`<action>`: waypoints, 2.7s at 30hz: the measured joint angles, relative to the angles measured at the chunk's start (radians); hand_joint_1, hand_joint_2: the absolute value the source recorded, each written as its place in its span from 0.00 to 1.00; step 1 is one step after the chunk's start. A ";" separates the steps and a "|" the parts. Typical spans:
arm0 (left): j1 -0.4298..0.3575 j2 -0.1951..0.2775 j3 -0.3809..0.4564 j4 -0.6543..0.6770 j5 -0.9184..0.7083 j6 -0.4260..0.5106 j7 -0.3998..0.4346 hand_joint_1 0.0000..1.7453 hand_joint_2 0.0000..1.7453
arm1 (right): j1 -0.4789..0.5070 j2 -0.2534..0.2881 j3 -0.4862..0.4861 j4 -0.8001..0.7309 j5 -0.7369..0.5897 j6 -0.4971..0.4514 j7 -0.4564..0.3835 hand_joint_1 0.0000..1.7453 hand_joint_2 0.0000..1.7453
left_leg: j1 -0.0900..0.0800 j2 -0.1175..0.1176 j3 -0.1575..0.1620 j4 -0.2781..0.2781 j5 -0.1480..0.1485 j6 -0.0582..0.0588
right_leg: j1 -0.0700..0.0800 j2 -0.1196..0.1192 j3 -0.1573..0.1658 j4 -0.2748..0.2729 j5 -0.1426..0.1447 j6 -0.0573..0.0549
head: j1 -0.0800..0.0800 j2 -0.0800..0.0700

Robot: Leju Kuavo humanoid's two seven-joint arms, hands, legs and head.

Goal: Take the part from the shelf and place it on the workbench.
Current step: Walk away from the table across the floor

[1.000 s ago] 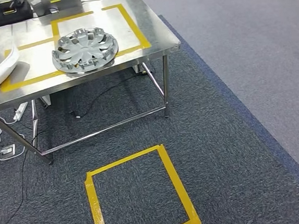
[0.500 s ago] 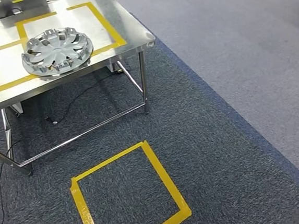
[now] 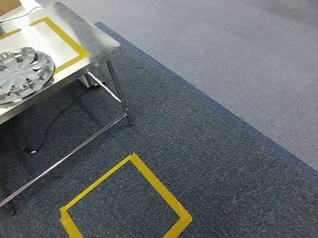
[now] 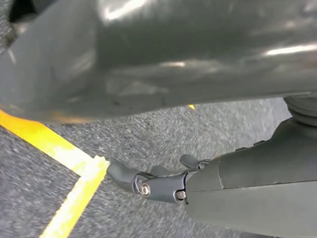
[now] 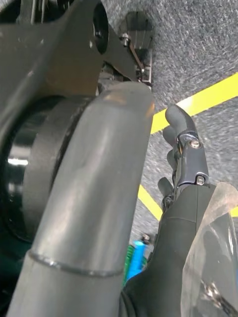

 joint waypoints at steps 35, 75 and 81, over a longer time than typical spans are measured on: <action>0.006 -0.002 -0.013 0.005 -0.011 0.009 0.005 0.00 0.00 | 0.003 0.000 0.000 0.001 0.000 0.005 0.013 0.00 0.00 | 0.001 -0.030 -0.040 0.101 -0.007 0.003 | 0.005 0.059 -0.015 0.004 0.015 -0.007 | 0.003 0.000; -0.002 0.008 -0.013 0.009 -0.030 -0.003 0.016 0.00 0.00 | 0.007 0.000 0.000 0.002 0.003 0.026 -0.007 0.00 0.00 | 0.007 -0.059 0.045 -0.146 0.104 0.035 | 0.002 0.067 -0.087 0.090 -0.024 0.033 | 0.011 0.000; 0.001 0.008 -0.013 0.009 -0.029 -0.006 0.016 0.00 0.00 | 0.005 0.000 0.000 0.002 0.004 0.038 -0.015 0.00 0.00 | 0.003 0.029 0.046 -0.146 0.100 0.038 | -0.008 0.000 -0.157 0.249 -0.070 0.050 | 0.015 0.000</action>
